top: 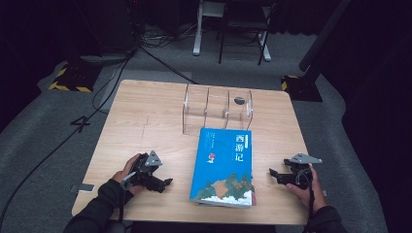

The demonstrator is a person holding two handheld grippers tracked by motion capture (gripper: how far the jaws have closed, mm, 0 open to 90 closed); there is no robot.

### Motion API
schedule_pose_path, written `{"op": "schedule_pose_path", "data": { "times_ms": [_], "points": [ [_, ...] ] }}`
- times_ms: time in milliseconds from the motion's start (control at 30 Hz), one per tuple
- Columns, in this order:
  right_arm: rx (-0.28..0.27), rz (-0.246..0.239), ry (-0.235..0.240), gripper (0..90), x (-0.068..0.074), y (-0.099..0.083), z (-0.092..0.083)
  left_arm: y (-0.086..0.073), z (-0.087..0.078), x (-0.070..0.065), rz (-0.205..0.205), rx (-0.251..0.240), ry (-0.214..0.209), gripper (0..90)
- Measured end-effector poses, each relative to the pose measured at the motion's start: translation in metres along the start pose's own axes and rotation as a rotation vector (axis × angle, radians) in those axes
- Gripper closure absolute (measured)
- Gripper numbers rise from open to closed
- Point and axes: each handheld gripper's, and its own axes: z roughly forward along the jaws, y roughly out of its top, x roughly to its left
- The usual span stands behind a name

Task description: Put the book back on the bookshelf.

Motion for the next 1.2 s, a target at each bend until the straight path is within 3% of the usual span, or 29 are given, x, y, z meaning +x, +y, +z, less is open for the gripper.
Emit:
{"op": "schedule_pose_path", "data": {
  "times_ms": [267, 333, 433, 600, 667, 700, 767, 1200],
  "points": [
    [0.004, -0.006, 0.006, 17.2, 0.000, -0.001, -0.002, 0.006, 0.005, 0.002, -0.010, 0.002, 0.011, 0.2],
    [0.015, -0.019, 0.018, 15.1, -0.001, -0.001, -0.002, 0.004, 0.004, 0.000, 0.007, 0.001, -0.010, 0.1],
    [0.026, -0.024, 0.024, 15.2, -0.001, 0.000, -0.002, 0.004, 0.003, -0.002, 0.013, 0.000, -0.010, 0.5],
    [0.029, -0.050, 0.022, 20.7, 0.002, 0.002, -0.012, 0.002, 0.002, -0.005, 0.025, -0.001, -0.022, 0.5],
    [-0.017, -0.051, 0.071, 21.4, 0.007, 0.008, -0.028, 0.002, 0.002, -0.006, 0.027, -0.001, -0.019, 0.5],
    [-0.017, -0.051, 0.071, 21.4, 0.007, 0.008, -0.028, 0.002, 0.002, -0.007, 0.025, 0.000, -0.017, 0.5],
    [-0.070, -0.083, 0.105, 21.3, 0.018, 0.017, -0.046, 0.003, 0.003, -0.007, 0.025, 0.000, -0.017, 0.5],
    [-0.132, -0.157, 0.204, 22.3, 0.058, 0.047, -0.077, 0.005, 0.005, -0.012, 0.034, 0.000, -0.022, 0.6]
  ]
}}
